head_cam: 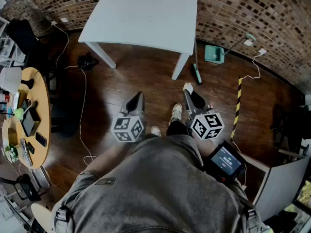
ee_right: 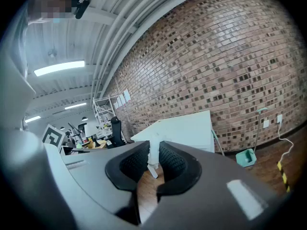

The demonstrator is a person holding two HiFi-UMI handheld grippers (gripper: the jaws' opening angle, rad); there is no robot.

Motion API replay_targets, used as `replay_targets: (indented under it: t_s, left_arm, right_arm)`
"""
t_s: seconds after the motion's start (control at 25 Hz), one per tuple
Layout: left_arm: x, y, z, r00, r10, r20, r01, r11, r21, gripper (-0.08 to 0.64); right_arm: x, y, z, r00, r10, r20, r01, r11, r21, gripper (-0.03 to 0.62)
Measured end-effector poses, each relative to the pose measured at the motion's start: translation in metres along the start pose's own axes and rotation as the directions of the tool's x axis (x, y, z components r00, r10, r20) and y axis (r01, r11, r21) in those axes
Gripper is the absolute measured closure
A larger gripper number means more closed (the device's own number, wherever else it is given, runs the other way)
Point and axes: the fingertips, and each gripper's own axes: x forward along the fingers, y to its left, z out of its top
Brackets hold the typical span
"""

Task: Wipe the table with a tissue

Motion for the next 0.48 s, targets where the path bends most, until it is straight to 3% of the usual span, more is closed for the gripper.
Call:
replay_targets:
  t_s: [0.48]
  left_arm:
    - [0.098, 0.014, 0.047, 0.998, 0.067, 0.023, -0.067, 0.998, 0.011, 0.558]
  right_arm:
    - [0.089, -0.064, 0.049, 0.998, 0.059, 0.005, -0.059, 0.998, 0.009, 0.522]
